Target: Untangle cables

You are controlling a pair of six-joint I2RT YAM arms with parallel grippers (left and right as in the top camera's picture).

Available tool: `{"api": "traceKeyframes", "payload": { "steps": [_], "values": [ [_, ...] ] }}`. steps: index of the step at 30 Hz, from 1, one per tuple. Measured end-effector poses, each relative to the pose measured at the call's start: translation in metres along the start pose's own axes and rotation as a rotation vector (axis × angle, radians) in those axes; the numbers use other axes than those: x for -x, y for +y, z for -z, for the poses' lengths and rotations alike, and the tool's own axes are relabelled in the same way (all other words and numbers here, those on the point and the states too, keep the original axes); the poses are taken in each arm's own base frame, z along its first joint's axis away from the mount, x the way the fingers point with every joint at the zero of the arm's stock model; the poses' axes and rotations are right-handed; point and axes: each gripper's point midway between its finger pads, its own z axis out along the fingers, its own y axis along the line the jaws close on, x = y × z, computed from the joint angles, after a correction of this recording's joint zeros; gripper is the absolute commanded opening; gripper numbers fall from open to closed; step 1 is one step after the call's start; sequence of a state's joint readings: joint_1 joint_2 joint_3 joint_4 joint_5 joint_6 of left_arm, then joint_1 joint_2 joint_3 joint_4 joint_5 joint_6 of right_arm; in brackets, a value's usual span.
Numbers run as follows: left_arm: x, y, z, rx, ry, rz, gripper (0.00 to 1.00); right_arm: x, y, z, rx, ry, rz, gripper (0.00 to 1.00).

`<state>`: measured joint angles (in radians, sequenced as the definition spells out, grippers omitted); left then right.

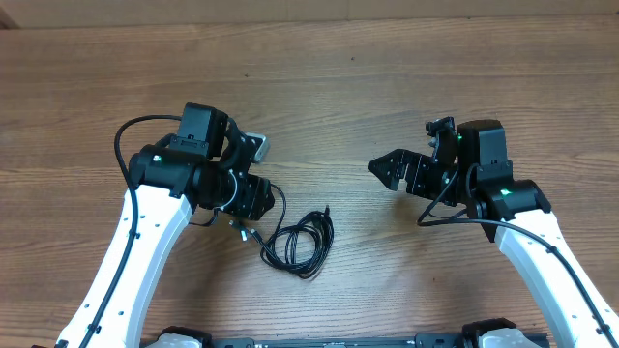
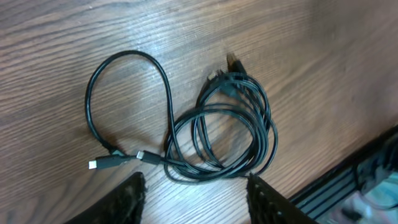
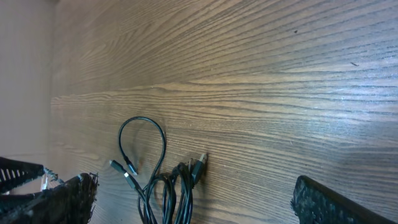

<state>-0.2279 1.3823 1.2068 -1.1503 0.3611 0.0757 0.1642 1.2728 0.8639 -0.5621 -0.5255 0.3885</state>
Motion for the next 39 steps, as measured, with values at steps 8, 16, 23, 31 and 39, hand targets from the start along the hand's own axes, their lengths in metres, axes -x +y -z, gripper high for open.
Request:
{"api": "traceKeyframes", "payload": {
  "steps": [8,16,23,31,39],
  "values": [
    [-0.007,-0.013,-0.006,0.016,0.039,-0.252,0.60,0.000,0.000,0.000,0.000,0.000,0.000,1.00],
    [-0.014,-0.020,-0.023,0.053,0.114,-0.345,0.59,0.000,0.000,0.000,0.001,0.000,0.000,1.00],
    [-0.033,-0.007,-0.067,0.061,0.250,-0.340,0.56,0.000,0.000,0.000,0.001,0.000,0.000,1.00],
    [-0.023,0.009,-0.122,0.158,0.271,-0.417,0.54,0.000,0.000,0.000,0.000,0.000,0.000,1.00],
    [-0.019,0.034,-0.151,0.270,0.307,-0.442,0.50,0.000,0.000,0.000,0.000,-0.001,0.000,1.00]
  ]
}}
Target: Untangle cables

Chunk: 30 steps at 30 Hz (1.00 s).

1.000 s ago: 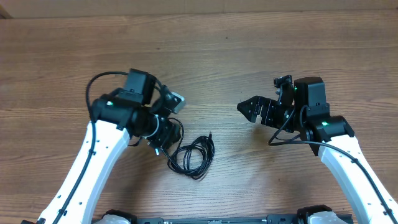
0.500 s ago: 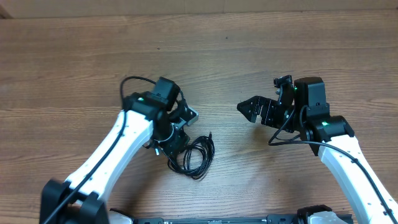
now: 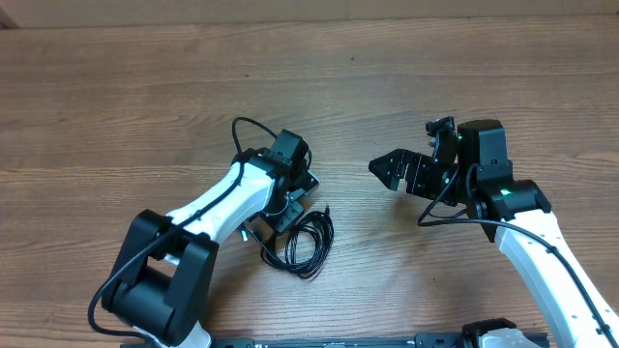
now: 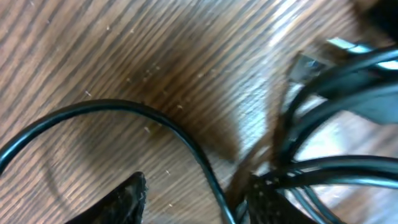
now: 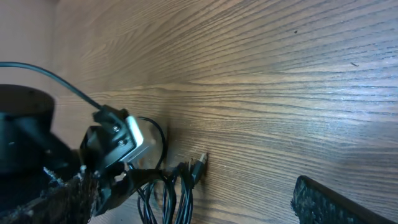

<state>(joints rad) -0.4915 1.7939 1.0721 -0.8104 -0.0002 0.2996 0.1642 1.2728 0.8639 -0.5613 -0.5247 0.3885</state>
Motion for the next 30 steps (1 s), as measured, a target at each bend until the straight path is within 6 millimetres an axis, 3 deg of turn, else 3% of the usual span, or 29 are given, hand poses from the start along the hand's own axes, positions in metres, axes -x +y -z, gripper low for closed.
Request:
{"api": "traceKeyframes", "payload": {
  "steps": [8,17,22,26,30],
  "values": [
    [0.001,-0.011,-0.003,0.013,0.017,-0.122,0.53,0.001,-0.001,0.000,-0.004,-0.003,0.000,1.00],
    [0.004,-0.021,-0.003,-0.029,0.004,-0.172,0.49,0.001,-0.001,0.000,-0.007,-0.004,0.000,1.00],
    [0.006,-0.022,-0.003,-0.029,-0.003,-0.149,0.40,0.001,-0.001,0.000,-0.007,-0.004,0.000,1.00],
    [0.012,-0.019,-0.003,-0.021,-0.026,-0.086,0.26,0.001,-0.001,0.000,-0.008,-0.004,0.000,1.00],
    [0.019,-0.014,-0.003,-0.011,-0.059,-0.029,0.27,0.001,-0.001,0.000,-0.007,-0.003,-0.001,1.00]
  ]
}}
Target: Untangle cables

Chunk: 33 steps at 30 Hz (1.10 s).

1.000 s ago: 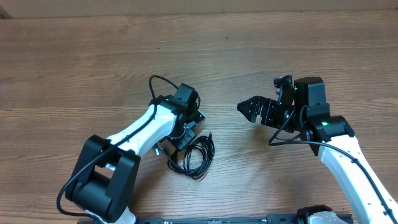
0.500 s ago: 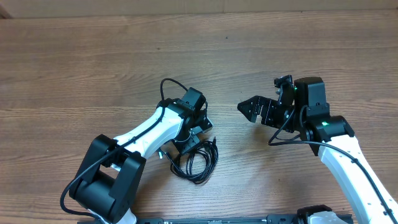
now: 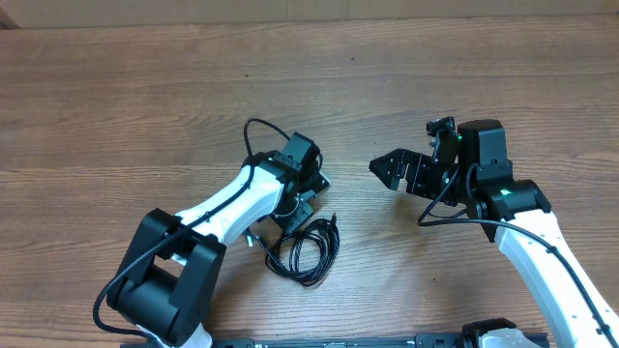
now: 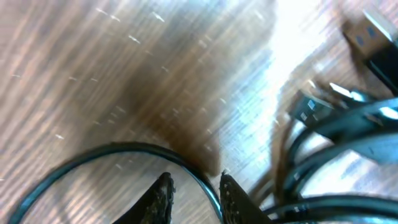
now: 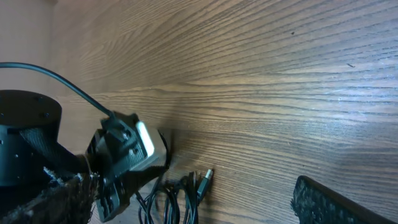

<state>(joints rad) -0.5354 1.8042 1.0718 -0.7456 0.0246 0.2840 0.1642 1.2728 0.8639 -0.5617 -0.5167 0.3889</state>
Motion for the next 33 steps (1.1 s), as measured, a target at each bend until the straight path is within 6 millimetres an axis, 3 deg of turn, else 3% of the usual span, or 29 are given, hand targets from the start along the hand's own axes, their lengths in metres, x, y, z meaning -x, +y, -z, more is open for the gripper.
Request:
{"api": "traceKeyframes", "payload": {
  "steps": [7,14,19,23,29,33],
  "values": [
    [0.001,0.020,0.000,0.042,-0.019,0.096,0.27,-0.002,-0.001,0.000,-0.004,0.008,-0.005,1.00],
    [-0.010,0.053,0.003,0.143,-0.003,0.255,0.27,-0.003,-0.001,0.000,-0.005,0.010,-0.007,1.00],
    [-0.023,0.082,0.005,0.198,0.002,0.423,0.12,-0.003,-0.001,0.000,-0.006,0.010,-0.007,1.00],
    [-0.039,0.106,0.007,0.223,0.004,0.582,0.08,-0.003,-0.001,0.000,-0.006,0.011,-0.008,1.00],
    [-0.064,0.129,0.008,0.219,0.029,0.727,0.20,-0.002,-0.002,0.000,-0.009,0.009,-0.007,1.00],
    [-0.066,0.128,0.007,0.180,0.029,0.721,0.18,-0.002,-0.003,0.000,-0.017,0.005,-0.007,1.00]
  ]
}}
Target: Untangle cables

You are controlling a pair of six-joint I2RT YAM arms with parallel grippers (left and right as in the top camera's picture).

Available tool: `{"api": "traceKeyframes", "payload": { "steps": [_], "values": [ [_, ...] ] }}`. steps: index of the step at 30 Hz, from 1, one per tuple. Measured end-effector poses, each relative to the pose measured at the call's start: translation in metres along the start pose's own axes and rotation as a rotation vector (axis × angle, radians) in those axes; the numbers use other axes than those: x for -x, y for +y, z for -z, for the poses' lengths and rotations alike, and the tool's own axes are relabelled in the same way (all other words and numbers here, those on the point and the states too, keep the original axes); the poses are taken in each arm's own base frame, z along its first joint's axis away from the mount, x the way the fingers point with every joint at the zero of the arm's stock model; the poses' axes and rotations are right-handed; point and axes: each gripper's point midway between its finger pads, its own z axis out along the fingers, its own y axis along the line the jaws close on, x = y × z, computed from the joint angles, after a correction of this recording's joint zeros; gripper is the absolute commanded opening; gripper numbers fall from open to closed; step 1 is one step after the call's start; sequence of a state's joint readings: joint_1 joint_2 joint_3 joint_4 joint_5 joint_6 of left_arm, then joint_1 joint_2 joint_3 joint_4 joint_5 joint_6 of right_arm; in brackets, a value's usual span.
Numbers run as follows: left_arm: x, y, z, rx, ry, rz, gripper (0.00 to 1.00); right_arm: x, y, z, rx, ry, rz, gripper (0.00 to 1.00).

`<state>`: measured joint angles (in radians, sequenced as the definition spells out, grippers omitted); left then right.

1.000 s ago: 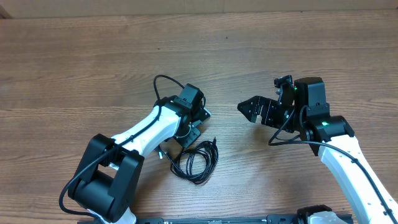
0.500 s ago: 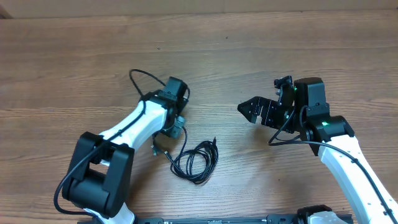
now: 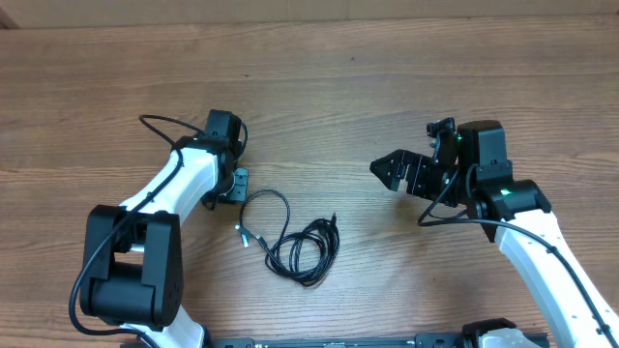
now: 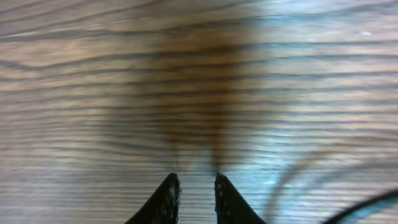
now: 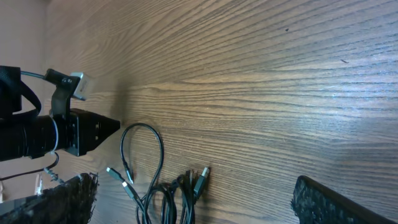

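Note:
A black cable bundle [image 3: 302, 249] lies coiled on the wooden table [image 3: 319, 87] at front centre. One loop [image 3: 268, 205] reaches left, and small plug ends [image 3: 242, 235] lie beside it. In the right wrist view its USB plug [image 5: 200, 178] points up. My left gripper [image 3: 235, 186] sits just left of the loop, apart from it. In its own view the left gripper [image 4: 194, 177] is shut over bare wood, holding nothing, with a blurred strand [image 4: 367, 208] at the lower right. My right gripper [image 3: 398, 166] hangs open to the right of the bundle, and its own view shows the right gripper [image 5: 193, 183] spread wide.
The left arm [image 5: 56, 134] shows in the right wrist view at the left, level with the loop. Bare wooden table surrounds the bundle. A dark rail [image 3: 338, 342] runs along the front edge.
My left gripper was down at the bundle with a strand between its narrow fingers. Now it is further left over bare wood, holding nothing. The loop lies uncovered. The right arm has not moved.
First my left gripper hung open above and left of the coiled cable. Then it was low at the bundle, still open. Then it was shut around a strand by the plugs. Now it is off to the left with nothing in it, the bundle shifted slightly.

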<state>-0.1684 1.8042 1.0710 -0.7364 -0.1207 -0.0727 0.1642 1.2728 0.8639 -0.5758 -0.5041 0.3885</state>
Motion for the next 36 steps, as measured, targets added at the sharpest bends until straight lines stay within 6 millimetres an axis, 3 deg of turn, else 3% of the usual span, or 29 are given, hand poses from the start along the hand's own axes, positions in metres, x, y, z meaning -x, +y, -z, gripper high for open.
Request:
{"api": "traceKeyframes", "payload": {
  "steps": [3,5,7,10,15,18,21,23,29,32,36],
  "values": [
    [-0.005,-0.012,0.001,-0.069,0.021,-0.060,0.12,0.001,-0.001,0.000,-0.006,-0.003,0.000,1.00],
    [-0.010,-0.023,0.006,-0.139,0.047,-0.120,0.14,0.001,-0.001,0.000,-0.007,-0.004,0.000,1.00],
    [-0.013,-0.033,0.017,-0.211,0.066,-0.187,0.22,0.001,-0.002,0.000,-0.011,-0.005,-0.001,1.00],
    [-0.011,-0.044,0.039,-0.287,0.043,-0.271,0.44,0.002,-0.004,0.000,-0.020,-0.010,-0.018,1.00],
    [-0.016,-0.056,0.089,-0.337,-0.067,-0.417,0.74,0.014,-0.018,0.006,-0.062,-0.060,-0.097,1.00],
    [-0.019,-0.068,0.116,-0.352,-0.139,-0.503,0.84,0.025,-0.032,0.013,-0.085,-0.102,-0.148,1.00],
    [-0.027,-0.086,0.130,-0.365,-0.167,-0.592,0.90,0.034,-0.048,0.022,-0.103,-0.139,-0.202,1.00],
    [-0.033,-0.101,0.132,-0.374,-0.162,-0.658,1.00,0.039,-0.056,0.028,-0.108,-0.159,-0.232,1.00],
    [-0.036,-0.143,0.130,-0.348,-0.220,-0.809,1.00,0.045,-0.067,0.037,-0.095,-0.180,-0.267,1.00],
    [-0.037,-0.150,0.116,-0.291,-0.227,-0.851,0.99,0.043,-0.065,0.037,-0.088,-0.168,-0.265,1.00],
    [-0.047,-0.144,0.086,-0.204,-0.157,-0.885,0.99,0.042,-0.065,0.037,-0.085,-0.162,-0.253,1.00]
  ]
}}
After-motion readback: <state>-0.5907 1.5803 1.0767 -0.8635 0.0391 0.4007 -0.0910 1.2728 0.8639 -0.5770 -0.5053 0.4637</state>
